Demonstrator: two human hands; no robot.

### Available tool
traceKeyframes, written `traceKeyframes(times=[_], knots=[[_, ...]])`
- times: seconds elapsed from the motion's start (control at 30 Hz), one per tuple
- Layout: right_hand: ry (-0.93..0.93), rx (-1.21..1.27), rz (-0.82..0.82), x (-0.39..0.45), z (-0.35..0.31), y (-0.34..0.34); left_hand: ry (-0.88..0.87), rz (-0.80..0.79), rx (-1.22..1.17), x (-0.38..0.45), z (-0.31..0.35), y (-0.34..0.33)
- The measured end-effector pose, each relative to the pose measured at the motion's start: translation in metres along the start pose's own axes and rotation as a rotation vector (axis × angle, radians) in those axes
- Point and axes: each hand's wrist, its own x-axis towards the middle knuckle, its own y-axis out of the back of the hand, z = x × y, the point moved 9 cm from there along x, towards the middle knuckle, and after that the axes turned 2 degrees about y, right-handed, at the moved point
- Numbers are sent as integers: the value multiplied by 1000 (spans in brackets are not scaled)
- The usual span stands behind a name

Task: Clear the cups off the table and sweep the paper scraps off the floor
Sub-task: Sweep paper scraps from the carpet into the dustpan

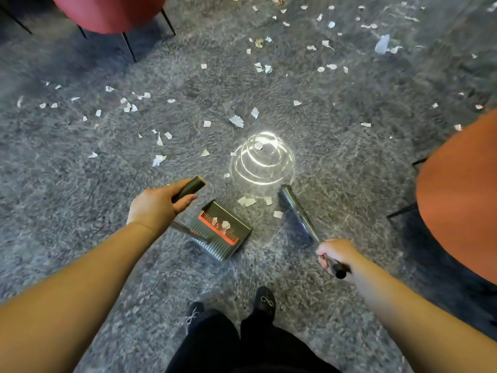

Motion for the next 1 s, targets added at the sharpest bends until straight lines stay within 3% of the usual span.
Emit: traceKeyframes(times=[0.7,1.0], knots=[[77,-295,-258,-2,-86,-175,-253,-151,143,108,-23,41],[22,33,-253,-20,-74,-183,-393,-161,233,114,-23,52]])
